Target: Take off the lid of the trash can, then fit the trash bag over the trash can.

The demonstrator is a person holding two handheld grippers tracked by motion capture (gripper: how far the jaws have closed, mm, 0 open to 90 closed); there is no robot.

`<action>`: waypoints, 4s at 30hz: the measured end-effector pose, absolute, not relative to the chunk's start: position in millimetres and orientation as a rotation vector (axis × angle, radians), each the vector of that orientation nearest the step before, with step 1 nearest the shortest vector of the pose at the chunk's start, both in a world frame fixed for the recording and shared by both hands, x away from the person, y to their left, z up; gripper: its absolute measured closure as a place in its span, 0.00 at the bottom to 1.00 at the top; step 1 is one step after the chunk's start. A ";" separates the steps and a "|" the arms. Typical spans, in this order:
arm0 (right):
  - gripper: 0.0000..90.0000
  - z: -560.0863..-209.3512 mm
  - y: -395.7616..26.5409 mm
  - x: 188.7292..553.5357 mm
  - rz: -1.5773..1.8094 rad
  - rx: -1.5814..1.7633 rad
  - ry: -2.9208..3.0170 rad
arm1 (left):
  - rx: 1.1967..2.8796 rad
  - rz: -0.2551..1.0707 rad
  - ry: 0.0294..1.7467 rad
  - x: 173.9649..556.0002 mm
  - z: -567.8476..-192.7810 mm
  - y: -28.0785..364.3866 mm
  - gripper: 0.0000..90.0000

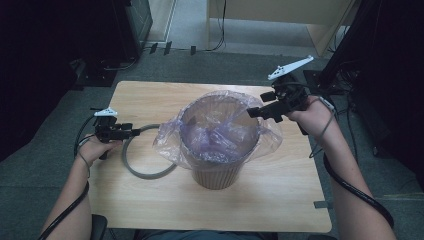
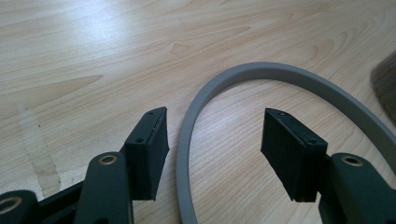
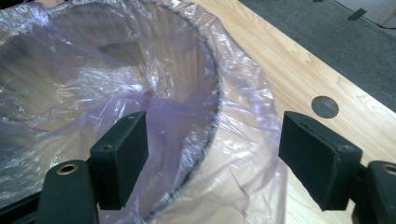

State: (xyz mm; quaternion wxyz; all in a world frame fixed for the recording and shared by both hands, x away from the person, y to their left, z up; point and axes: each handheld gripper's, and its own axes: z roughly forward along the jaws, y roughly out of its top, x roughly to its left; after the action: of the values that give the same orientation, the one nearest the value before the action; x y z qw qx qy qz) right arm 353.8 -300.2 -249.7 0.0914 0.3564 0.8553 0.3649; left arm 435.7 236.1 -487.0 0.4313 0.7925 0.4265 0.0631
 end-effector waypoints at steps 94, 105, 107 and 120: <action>0.26 -435.7 -354.7 352.6 1.150 1.273 2.408 | 2.001 0.168 1.064 431.4 -504.5 238.4 0.44; 0.26 -462.9 -345.7 353.8 1.132 1.251 2.445 | 2.008 0.176 1.066 430.7 -506.1 239.4 0.43; 0.26 -467.5 -343.8 353.8 1.123 1.247 2.459 | 2.009 0.179 1.065 430.4 -506.6 239.0 0.43; 0.25 -491.4 -337.8 353.6 1.102 1.271 2.435 | 2.021 0.193 1.062 430.7 -509.0 239.2 0.43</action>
State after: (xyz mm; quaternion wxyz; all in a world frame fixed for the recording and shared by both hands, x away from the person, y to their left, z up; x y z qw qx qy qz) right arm 353.6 -337.8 -491.4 0.0909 0.4277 0.8194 0.3707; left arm 430.7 239.2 -509.0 0.4125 0.8035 0.4224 0.0766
